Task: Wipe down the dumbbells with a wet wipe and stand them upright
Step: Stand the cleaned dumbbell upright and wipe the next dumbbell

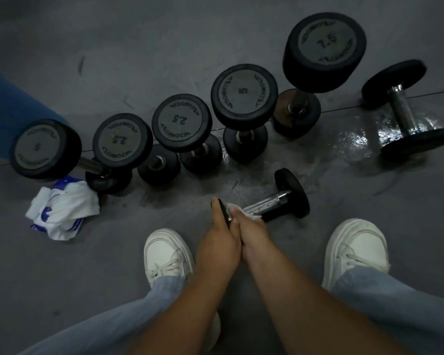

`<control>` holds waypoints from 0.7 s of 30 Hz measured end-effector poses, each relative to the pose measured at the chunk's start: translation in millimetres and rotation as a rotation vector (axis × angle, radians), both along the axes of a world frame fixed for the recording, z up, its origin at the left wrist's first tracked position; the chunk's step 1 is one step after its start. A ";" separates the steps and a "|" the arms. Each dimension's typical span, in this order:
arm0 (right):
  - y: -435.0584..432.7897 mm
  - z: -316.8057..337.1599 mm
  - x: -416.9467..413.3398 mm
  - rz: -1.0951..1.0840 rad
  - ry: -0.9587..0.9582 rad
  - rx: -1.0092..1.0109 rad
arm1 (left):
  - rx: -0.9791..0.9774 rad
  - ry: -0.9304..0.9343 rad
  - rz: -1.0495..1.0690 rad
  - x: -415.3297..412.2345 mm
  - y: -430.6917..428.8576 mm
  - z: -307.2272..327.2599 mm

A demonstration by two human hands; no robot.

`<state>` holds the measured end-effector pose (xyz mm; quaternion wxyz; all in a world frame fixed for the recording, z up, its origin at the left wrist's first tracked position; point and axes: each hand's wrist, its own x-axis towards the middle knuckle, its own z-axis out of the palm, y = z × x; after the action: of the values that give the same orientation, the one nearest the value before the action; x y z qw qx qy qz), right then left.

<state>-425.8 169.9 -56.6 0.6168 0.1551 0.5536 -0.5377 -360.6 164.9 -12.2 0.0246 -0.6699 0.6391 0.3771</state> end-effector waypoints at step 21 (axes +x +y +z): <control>0.7 16.8 4.8 -0.117 -0.273 0.271 | 0.099 0.000 -0.151 34.9 -16.3 -2.2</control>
<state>-421.0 170.6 -39.7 0.6274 0.3400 0.5220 -0.4672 -325.7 148.6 -14.4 0.0861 -0.6178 0.6682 0.4055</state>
